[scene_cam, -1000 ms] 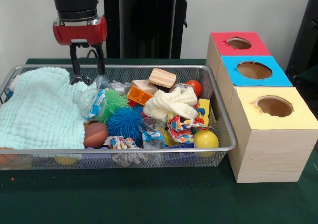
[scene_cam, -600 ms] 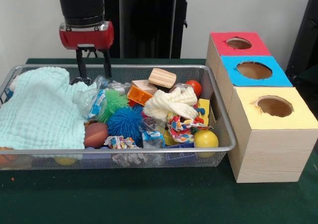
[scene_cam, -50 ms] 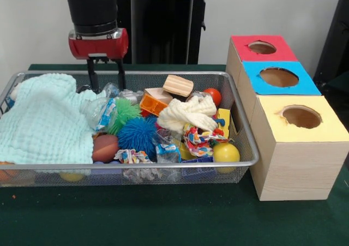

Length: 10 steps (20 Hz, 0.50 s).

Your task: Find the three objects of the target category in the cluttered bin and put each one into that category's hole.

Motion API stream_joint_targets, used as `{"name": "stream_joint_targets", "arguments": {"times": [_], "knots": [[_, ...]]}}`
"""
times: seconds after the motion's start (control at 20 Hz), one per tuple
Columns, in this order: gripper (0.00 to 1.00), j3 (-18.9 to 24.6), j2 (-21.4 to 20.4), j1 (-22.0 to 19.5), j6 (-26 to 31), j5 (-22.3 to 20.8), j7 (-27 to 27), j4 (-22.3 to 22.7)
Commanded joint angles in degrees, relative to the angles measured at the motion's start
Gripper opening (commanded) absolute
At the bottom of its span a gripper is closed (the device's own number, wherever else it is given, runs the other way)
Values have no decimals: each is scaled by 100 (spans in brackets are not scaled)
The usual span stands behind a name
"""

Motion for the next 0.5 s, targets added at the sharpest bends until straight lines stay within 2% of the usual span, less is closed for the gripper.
{"name": "stream_joint_targets", "arguments": {"times": [0.05, 0.5], "knots": [[100, 169, 391, -415, 1048, -142, -2366, -950], [100, 328, 747, -716, 1249, -205, -3017, -1287]]}}
